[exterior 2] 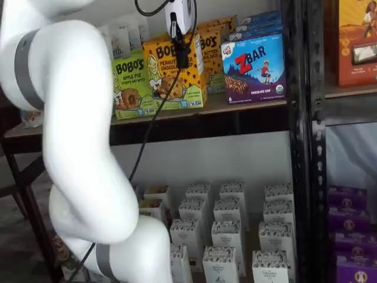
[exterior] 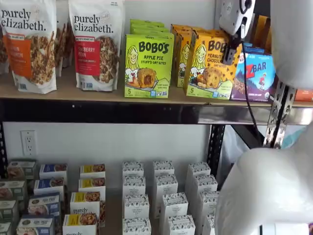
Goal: Pick up the orange box on the top shelf, the fifth box from the left
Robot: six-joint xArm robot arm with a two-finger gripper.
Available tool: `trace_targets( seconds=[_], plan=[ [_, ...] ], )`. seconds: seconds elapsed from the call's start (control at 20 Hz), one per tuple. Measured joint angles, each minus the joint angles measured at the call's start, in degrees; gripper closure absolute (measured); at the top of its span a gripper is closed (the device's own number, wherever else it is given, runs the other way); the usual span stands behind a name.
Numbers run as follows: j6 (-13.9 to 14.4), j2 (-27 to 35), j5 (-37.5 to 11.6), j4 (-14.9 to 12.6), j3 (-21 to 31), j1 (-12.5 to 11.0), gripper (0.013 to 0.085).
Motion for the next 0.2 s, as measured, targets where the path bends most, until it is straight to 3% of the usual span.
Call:
trace_targets(
  seconds=[0.2],
  plan=[
    [-0.47, -2.87, 1.15, -0.76, 2.13, -0.38, 0.065]
  ],
)
